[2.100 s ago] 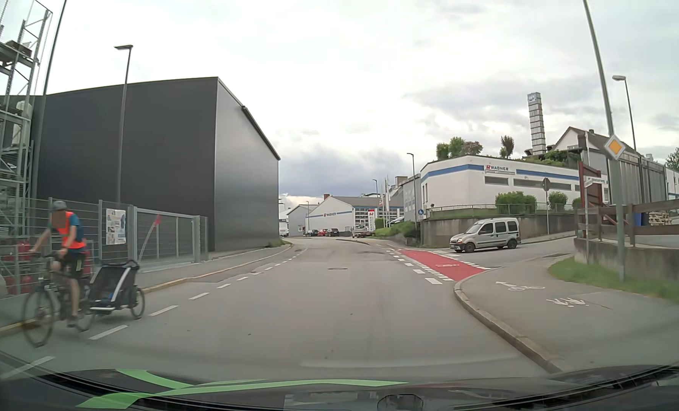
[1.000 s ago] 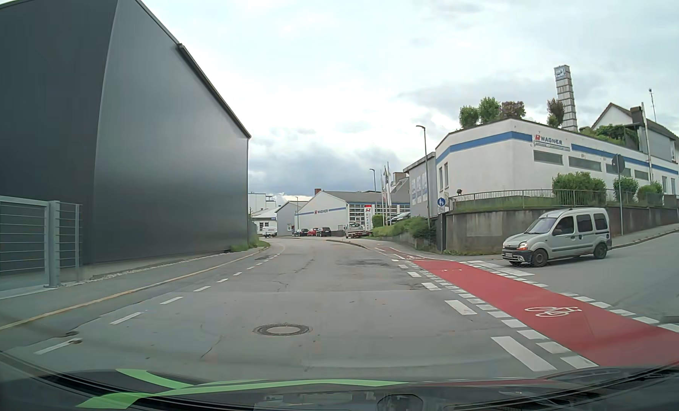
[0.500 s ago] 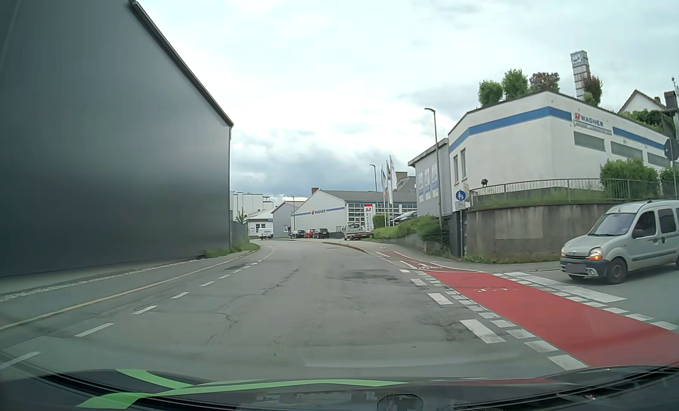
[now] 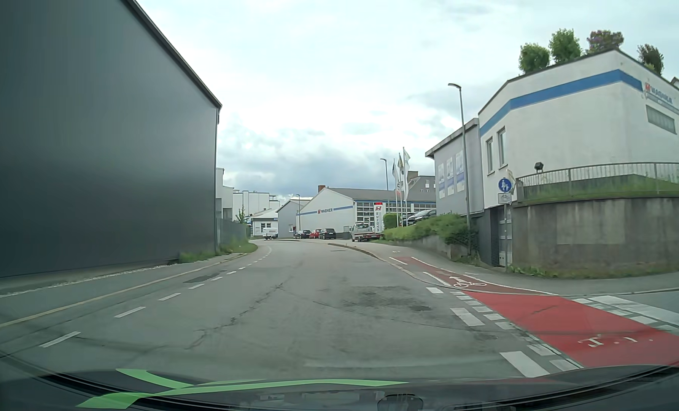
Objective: Follow the waypoints while adhering to traffic rules and regulations
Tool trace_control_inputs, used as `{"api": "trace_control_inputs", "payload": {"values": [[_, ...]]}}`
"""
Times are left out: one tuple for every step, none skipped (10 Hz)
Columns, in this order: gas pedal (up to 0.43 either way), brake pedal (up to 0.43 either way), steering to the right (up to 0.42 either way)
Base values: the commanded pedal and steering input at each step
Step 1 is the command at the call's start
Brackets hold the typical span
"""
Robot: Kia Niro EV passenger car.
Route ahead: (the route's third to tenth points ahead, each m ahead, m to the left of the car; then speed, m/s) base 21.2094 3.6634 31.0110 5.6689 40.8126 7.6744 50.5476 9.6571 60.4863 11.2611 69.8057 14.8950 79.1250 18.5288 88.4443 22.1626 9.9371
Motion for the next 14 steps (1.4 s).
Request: {"api": "trace_control_inputs", "payload": {"values": [[0.098, 0.000, -0.028], [0.098, 0.000, -0.032], [0.098, 0.000, -0.032], [0.098, 0.000, -0.031], [0.098, 0.000, -0.029], [0.098, 0.000, -0.028], [0.098, 0.000, -0.027], [0.098, 0.000, -0.027], [0.098, 0.000, -0.027], [0.098, 0.000, -0.027], [0.098, 0.000, -0.026], [0.110, 0.000, -0.026], [0.110, 0.000, -0.025], [0.110, 0.000, -0.025]]}}
